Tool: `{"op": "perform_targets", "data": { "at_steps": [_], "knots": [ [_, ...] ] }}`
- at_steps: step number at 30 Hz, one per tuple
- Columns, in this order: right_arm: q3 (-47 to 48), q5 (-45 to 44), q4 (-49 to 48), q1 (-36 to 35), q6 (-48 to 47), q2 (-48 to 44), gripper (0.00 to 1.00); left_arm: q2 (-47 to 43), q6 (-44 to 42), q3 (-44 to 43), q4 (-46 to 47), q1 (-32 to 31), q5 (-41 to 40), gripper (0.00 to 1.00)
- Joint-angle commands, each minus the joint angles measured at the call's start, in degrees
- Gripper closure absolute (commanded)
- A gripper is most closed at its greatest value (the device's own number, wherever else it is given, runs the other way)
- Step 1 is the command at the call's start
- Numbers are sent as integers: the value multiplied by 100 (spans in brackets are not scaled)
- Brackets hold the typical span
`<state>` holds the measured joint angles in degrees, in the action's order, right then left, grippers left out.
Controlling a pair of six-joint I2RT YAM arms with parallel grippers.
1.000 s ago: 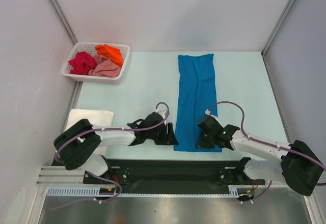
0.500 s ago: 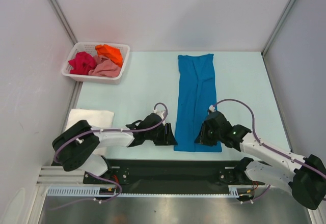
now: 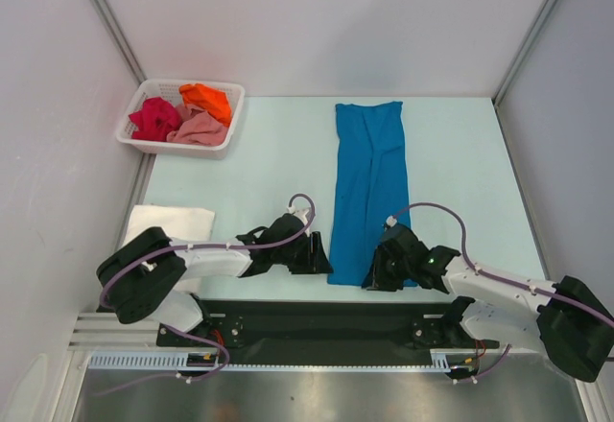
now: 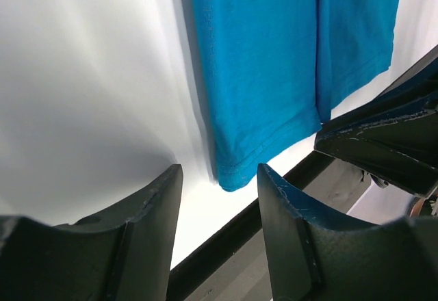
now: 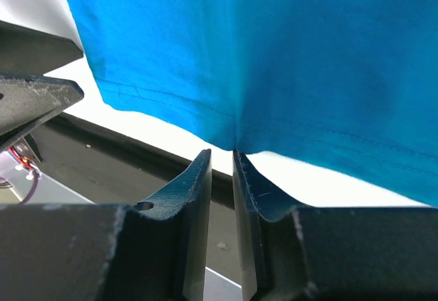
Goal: Fold and stack the t-shirts
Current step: Fold the tshirt
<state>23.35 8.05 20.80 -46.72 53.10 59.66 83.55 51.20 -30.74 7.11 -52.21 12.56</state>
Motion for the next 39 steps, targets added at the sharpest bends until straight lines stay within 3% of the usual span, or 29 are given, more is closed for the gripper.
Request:
{"op": "perform_targets", "data": {
  "at_steps": [1,19,21,22,25,39],
  "knots": [
    [-94,3,-418,-30,157,81,76,-128,48,7,71,9,-52,47],
    [-165,-392,-49,198,289,-183,78,-190,30,60,18,9,-87,47],
    [-156,-366,-58,286,245,-156,89,-164,22,42,18,0,-78,46],
    [-164,-357,-50,330,227,-148,95,-137,22,33,1,9,-78,41],
    [-191,-340,-23,365,227,-182,100,-102,22,33,-8,0,-52,35],
    [-367,-287,601,365,297,-947,100,337,180,24,361,9,326,40]
  ]
}}
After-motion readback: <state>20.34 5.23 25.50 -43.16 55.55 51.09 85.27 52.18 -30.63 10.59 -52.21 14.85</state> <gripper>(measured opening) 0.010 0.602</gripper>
